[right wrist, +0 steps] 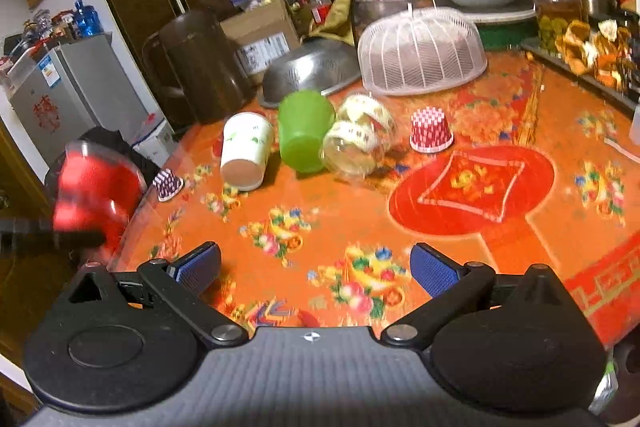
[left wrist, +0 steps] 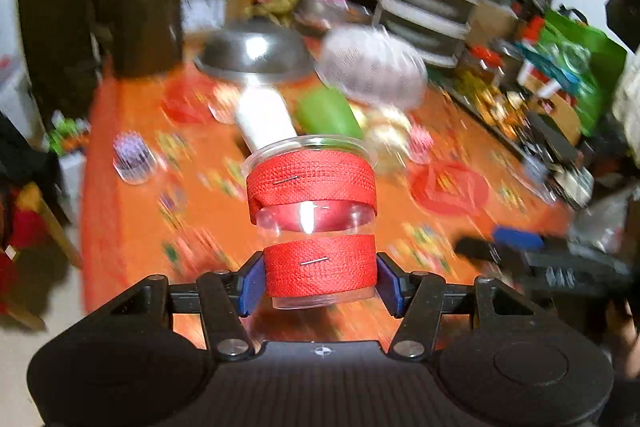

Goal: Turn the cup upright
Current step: 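Lift the red-banded cup with the left tool toward the right tool, then close the right tool on the cup while the left tool opens and releases it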

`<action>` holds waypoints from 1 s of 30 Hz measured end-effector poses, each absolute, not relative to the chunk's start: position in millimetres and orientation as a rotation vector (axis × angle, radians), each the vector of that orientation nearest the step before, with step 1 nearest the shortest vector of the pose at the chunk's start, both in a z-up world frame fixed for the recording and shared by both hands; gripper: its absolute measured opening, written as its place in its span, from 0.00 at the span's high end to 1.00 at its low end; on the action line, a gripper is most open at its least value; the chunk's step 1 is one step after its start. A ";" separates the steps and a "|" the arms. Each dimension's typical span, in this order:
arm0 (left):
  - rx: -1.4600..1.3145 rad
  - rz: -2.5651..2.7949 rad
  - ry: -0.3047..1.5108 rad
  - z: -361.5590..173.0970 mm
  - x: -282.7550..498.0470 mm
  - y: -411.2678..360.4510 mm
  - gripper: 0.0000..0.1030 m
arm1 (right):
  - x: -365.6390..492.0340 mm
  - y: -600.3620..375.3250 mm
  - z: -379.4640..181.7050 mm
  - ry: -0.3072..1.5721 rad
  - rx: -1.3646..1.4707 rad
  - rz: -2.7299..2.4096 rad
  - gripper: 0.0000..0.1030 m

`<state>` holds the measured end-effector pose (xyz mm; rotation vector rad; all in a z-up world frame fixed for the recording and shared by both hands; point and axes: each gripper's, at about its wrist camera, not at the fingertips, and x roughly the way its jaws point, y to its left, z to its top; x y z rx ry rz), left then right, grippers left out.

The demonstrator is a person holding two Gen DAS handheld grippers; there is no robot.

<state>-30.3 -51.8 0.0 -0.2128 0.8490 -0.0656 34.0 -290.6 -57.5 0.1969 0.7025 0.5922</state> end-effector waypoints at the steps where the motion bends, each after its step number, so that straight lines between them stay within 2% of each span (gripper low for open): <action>1: -0.229 -0.085 0.868 -7.7 -31.2 -55.2 0.41 | 33.8 -290.1 -58.7 0.713 0.195 0.597 0.01; 10: -0.365 -0.170 0.956 -66.8 -25.3 -77.1 0.41 | 43.9 -285.8 -63.1 0.872 0.280 0.616 0.01; 21: -0.408 -0.194 0.937 -75.5 -31.6 -80.8 0.41 | 47.0 -242.0 -63.6 1.112 0.334 0.716 0.02; 24: -0.423 -0.206 0.936 -76.8 -31.6 -78.7 0.41 | 53.1 -226.0 -68.6 1.158 0.297 0.701 0.09; 26: -0.426 -0.210 0.935 -77.0 -32.4 -77.5 0.41 | 58.6 -218.6 -73.1 1.190 0.284 0.690 0.18; 30: -0.433 -0.219 0.933 -77.6 -33.6 -74.7 0.41 | 62.9 -213.8 -74.3 1.207 0.281 0.683 0.22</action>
